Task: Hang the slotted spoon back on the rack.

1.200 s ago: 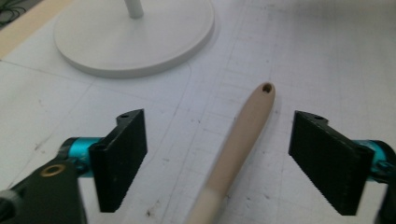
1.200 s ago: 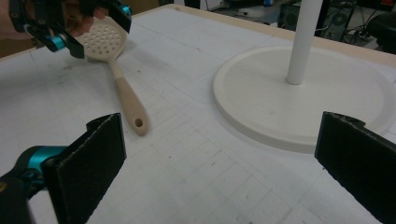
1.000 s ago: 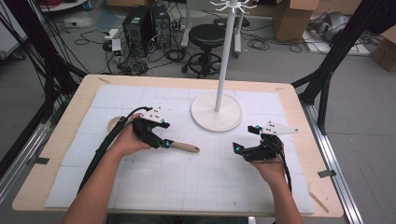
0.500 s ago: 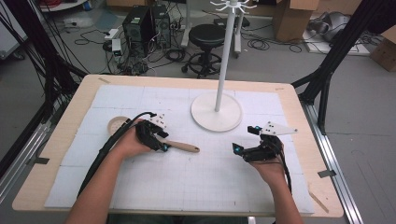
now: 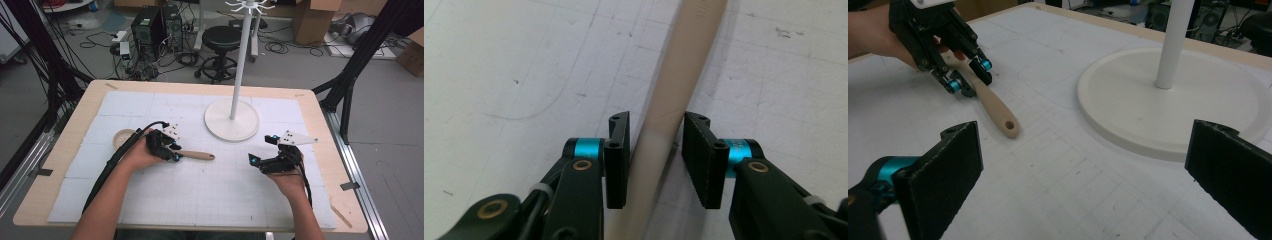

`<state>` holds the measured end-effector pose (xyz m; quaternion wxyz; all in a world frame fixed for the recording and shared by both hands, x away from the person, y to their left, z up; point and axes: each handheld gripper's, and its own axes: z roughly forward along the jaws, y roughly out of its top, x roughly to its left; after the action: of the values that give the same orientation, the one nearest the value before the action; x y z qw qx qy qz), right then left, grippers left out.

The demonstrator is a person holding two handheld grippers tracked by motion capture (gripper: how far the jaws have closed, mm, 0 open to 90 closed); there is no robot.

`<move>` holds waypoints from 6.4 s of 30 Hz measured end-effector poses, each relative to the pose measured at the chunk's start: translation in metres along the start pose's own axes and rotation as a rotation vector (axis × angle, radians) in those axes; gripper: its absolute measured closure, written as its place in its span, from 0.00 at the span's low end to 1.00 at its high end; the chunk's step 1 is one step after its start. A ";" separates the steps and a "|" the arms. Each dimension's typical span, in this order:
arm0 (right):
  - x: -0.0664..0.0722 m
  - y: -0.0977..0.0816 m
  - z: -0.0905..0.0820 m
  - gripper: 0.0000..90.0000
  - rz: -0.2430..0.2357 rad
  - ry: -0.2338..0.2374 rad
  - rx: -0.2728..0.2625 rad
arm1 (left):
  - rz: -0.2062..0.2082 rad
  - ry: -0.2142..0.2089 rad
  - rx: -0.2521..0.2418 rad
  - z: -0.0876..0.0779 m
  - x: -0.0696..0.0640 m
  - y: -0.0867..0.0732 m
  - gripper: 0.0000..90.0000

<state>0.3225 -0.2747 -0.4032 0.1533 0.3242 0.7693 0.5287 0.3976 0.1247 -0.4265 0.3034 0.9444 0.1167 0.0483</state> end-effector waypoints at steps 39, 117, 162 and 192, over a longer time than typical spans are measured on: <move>0.001 -0.001 0.001 0.01 0.000 -0.005 0.010 | -0.024 0.078 -0.173 -0.062 -0.010 0.017 0.83; -0.004 -0.002 -0.006 0.01 0.027 -0.009 -0.024 | 0.011 0.119 -0.407 -0.176 0.061 0.180 0.83; -0.003 -0.005 -0.013 0.01 0.029 -0.014 -0.026 | -0.020 0.188 -0.273 -0.156 0.085 0.257 0.83; -0.002 -0.005 -0.013 0.01 0.031 -0.010 -0.023 | -0.066 0.222 -0.227 -0.150 0.097 0.263 0.82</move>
<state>0.3147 -0.2865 -0.4028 0.1526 0.3368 0.7574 0.5382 0.5175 0.0255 -0.1491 0.3950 0.8886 0.1741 0.1552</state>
